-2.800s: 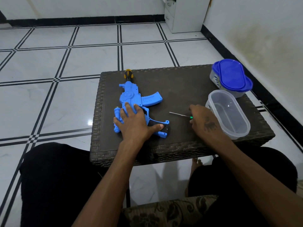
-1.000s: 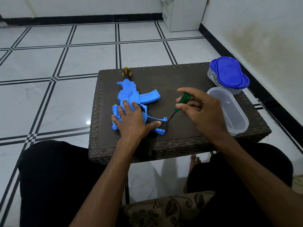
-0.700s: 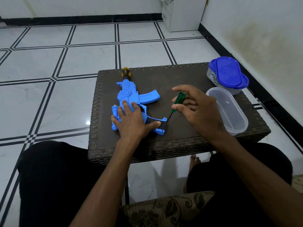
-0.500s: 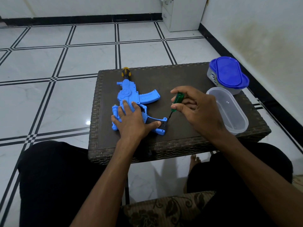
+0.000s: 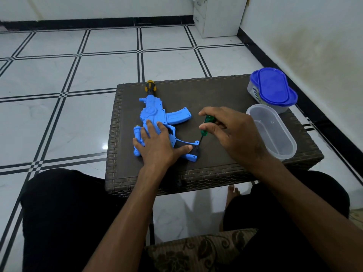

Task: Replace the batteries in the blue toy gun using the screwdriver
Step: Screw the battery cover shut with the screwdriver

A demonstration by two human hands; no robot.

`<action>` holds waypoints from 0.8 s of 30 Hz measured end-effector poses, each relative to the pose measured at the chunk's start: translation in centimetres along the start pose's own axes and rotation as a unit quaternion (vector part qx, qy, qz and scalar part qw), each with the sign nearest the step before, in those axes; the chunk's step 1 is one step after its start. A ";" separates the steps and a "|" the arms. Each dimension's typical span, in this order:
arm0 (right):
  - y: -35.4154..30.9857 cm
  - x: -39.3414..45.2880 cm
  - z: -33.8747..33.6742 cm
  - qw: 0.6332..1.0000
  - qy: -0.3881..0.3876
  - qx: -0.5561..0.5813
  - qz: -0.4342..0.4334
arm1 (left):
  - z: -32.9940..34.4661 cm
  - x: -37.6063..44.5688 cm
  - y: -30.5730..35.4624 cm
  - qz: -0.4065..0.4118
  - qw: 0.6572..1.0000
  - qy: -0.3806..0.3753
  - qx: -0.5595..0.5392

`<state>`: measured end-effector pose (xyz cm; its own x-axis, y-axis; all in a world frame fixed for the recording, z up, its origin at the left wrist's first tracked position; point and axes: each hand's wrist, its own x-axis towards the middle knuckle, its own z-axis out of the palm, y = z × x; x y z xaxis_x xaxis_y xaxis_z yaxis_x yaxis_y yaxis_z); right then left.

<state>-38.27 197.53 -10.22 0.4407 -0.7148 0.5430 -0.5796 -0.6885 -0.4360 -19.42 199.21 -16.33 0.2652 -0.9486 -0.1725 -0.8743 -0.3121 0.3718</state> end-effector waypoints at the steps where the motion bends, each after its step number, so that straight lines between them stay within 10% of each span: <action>1: 0.0 0.1 0.1 1.000 -0.002 -0.007 -0.008 | 0.0 0.0 0.0 -0.001 1.000 0.000 -0.001; 24: -0.1 0.3 -0.2 1.000 0.014 0.011 -0.001 | 0.1 0.0 -0.1 0.001 1.000 0.003 0.003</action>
<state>-38.20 197.44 -9.90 0.4224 -0.7099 0.5636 -0.5630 -0.6928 -0.4506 -19.37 199.26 -16.44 0.2670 -0.9494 -0.1657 -0.8771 -0.3106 0.3664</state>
